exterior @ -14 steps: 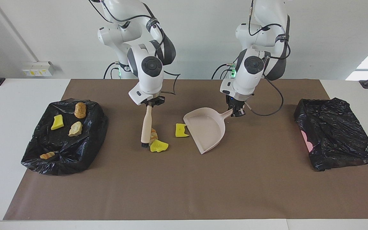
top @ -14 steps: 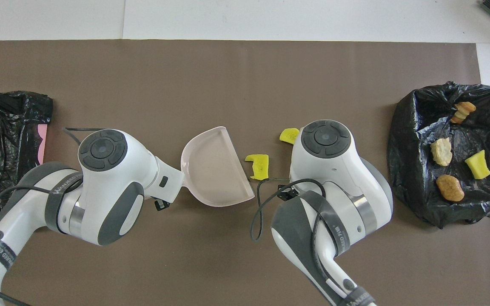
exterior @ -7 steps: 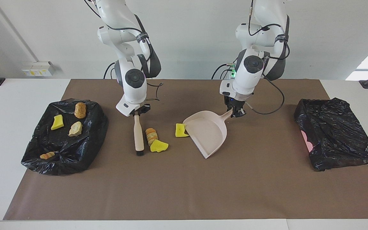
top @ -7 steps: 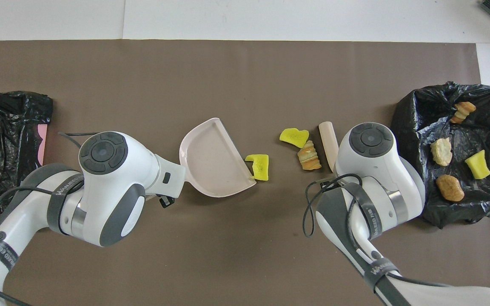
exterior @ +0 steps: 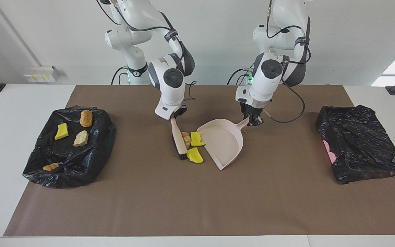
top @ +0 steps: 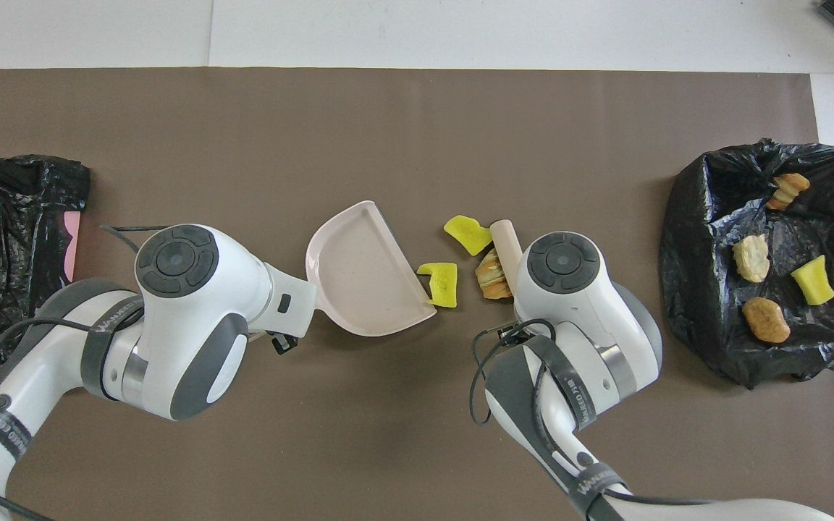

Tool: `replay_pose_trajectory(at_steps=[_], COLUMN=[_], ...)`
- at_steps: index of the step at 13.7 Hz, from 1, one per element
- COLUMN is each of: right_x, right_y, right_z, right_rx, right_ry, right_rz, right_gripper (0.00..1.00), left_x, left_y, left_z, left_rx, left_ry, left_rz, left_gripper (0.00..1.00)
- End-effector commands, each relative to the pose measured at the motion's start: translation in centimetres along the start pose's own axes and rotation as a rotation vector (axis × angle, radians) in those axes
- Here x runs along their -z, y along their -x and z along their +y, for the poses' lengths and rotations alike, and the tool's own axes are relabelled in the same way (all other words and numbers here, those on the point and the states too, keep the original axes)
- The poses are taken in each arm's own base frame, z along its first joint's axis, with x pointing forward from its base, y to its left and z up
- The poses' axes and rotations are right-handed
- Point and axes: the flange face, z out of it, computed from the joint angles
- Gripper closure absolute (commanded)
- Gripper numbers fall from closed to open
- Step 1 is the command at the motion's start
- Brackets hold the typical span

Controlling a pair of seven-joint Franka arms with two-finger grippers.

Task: Sweep and dump trash in bin
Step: 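Sweep the remaining trash toward the dustpan with the brush in the right gripper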

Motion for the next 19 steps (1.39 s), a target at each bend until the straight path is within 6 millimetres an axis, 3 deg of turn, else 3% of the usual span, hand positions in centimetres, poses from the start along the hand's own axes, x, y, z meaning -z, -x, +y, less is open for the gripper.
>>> replay_pose_trajectory(at_steps=[1, 3, 4, 6, 8, 10, 11, 14, 17, 19], right_x=[0.0, 1.2, 1.9, 1.4, 2.7, 5.3, 6.1, 6.1, 4.2, 3.9], right_y=[-0.2, 0.1, -0.1, -0.3, 0.0, 0.1, -0.5, -3.9, -9.9, -10.5], right_z=[-4.6, -7.5, -7.9, -7.0, -4.8, -2.1, -0.8, 3.6, 1.2, -1.3], right_rx=[-0.001, -0.023, -0.014, -0.017, -0.027, -0.044, -0.044, -0.061, -0.012, 0.047], right_ry=[-0.102, -0.194, -0.192, -0.165, -0.132, -0.1, -0.06, -0.019, 0.011, 0.036], right_rz=[0.015, 0.03, 0.031, 0.007, -0.021, -0.002, 0.018, 0.113, 0.112, 0.109], right_gripper=[1.0, 1.0, 1.0, 1.0, 1.0, 1.0, 1.0, 1.0, 1.0, 1.0], left_x=[0.5, 0.5, 0.5, 0.5, 0.4, 0.4, 0.4, 0.4, 0.4, 0.3], left_y=[0.7, 0.7, 0.7, 0.7, 0.8, 0.7, 0.7, 0.7, 0.7, 0.8], left_z=[0.7, 0.7, 0.7, 0.7, 0.7, 0.8, 0.8, 0.8, 0.8, 0.7], left_rx=[0.009, 0.01, 0.01, 0.013, 0.015, 0.014, 0.014, 0.014, 0.014, 0.014], left_ry=[-0.01, -0.01, -0.01, -0.01, -0.008, -0.008, -0.008, -0.009, -0.008, -0.007], left_rz=[0.023, 0.023, 0.023, 0.023, 0.021, 0.021, 0.021, 0.022, 0.021, 0.02], left_gripper=[1.0, 1.0, 1.0, 1.0, 1.0, 1.0, 1.0, 1.0, 1.0, 1.0])
